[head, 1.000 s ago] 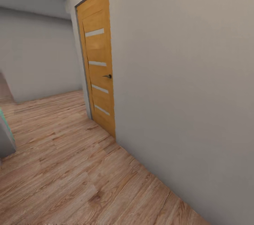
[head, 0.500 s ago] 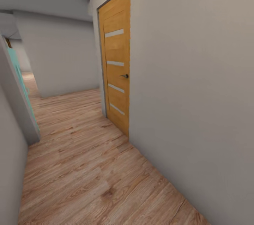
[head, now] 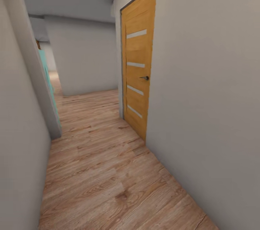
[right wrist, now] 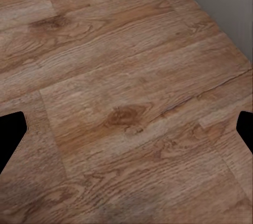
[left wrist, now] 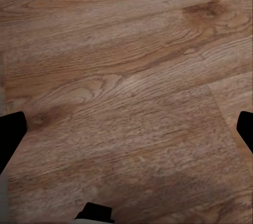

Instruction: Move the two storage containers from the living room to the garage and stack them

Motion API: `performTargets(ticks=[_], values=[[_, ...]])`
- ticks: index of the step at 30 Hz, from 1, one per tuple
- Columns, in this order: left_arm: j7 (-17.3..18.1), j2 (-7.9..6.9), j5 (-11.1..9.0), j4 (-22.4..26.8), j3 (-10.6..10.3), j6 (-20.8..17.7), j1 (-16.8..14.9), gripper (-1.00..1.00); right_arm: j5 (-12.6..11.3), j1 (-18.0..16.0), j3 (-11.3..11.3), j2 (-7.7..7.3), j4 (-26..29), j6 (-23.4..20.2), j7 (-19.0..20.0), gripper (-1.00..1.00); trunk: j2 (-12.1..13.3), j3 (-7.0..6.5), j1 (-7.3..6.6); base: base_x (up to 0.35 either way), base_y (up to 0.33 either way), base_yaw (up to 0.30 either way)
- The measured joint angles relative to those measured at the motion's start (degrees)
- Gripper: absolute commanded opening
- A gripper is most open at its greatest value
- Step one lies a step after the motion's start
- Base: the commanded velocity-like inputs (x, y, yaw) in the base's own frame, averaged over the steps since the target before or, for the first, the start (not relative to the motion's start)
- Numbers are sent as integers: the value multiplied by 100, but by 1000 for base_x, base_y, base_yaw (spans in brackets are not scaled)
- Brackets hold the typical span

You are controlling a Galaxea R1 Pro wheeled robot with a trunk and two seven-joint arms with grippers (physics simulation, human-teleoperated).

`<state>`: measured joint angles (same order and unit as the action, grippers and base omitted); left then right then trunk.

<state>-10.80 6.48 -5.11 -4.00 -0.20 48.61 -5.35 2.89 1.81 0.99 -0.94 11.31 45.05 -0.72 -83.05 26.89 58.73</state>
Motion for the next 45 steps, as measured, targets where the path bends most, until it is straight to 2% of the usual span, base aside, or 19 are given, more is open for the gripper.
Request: performTargets(ticks=[7,39,45], values=[[7,0,4,0,0,0,0,100,0,0,0,0,0,0,0,100,0,0,-3,130,0,295],[8,0,7,0,0,0,0,100,1,0,8,1,-4,0,0,100,0,0,-4,322,0,296],[8,0,7,-1,0,-4,-1,100,2,1,8,0,-7,0,7,100,-1,0,-4,326,0,43]])
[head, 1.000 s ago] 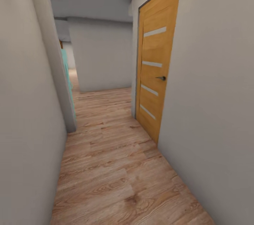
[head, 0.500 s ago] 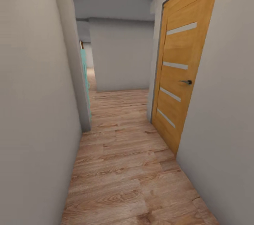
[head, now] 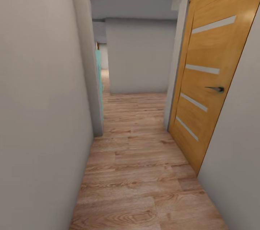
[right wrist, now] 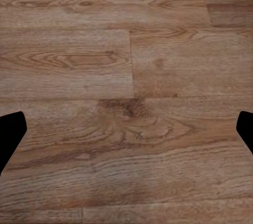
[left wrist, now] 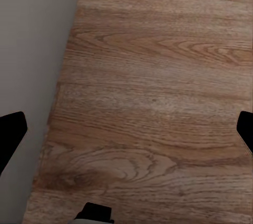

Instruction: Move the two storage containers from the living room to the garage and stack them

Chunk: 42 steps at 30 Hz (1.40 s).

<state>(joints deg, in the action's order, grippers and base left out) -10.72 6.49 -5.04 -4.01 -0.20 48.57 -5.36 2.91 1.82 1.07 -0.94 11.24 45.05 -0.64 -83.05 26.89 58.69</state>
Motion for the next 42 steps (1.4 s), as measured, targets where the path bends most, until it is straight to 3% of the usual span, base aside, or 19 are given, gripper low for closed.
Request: performTargets(ticks=[11,22,42], values=[[0,0,0,0,-2,-4,0,100,-1,0,0,2,0,0,1,100,0,0,0,326,0,12],[0,0,0,0,-3,-5,0,100,-1,0,-2,0,0,0,1,100,0,0,0,326,0,170],[1,0,0,0,-7,-5,0,100,-1,0,-6,2,0,0,1,100,0,0,0,326,-3,6]])
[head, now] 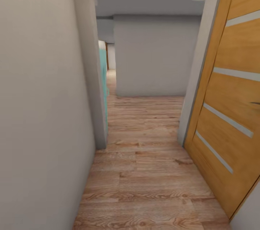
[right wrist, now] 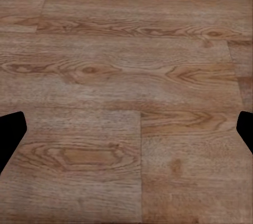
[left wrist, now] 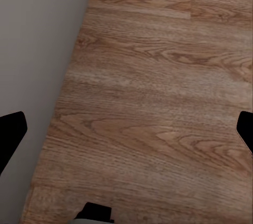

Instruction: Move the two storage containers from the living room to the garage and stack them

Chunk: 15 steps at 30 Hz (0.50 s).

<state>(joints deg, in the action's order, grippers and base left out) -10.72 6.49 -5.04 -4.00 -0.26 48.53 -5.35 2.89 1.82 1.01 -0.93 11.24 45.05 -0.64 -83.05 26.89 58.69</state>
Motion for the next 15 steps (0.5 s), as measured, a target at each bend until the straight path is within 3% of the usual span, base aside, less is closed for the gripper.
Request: performTargets(ticks=[15], values=[[0,0,0,0,1,-1,0,100,0,0,6,-2,0,0,0,100,0,0,0,326,-60,0]])
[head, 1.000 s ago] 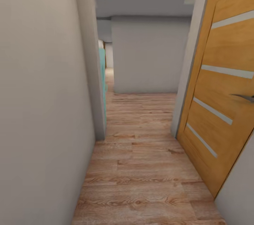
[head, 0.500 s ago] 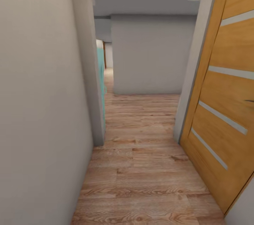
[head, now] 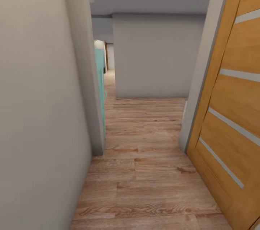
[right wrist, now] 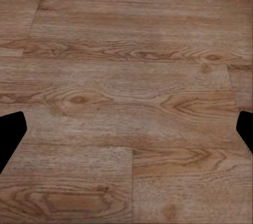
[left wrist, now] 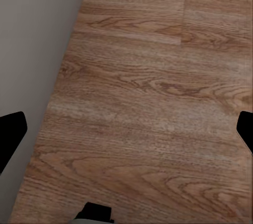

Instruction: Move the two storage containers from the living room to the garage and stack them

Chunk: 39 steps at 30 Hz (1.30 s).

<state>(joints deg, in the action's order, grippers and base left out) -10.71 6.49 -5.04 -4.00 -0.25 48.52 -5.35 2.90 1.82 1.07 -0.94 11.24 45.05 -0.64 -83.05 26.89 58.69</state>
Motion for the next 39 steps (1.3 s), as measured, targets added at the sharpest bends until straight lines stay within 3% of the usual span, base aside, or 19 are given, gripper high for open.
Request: performTargets(ticks=[39], values=[[0,-8,0,0,-2,1,0,100,0,0,-8,0,0,4,0,100,0,0,0,326,-11,0]])
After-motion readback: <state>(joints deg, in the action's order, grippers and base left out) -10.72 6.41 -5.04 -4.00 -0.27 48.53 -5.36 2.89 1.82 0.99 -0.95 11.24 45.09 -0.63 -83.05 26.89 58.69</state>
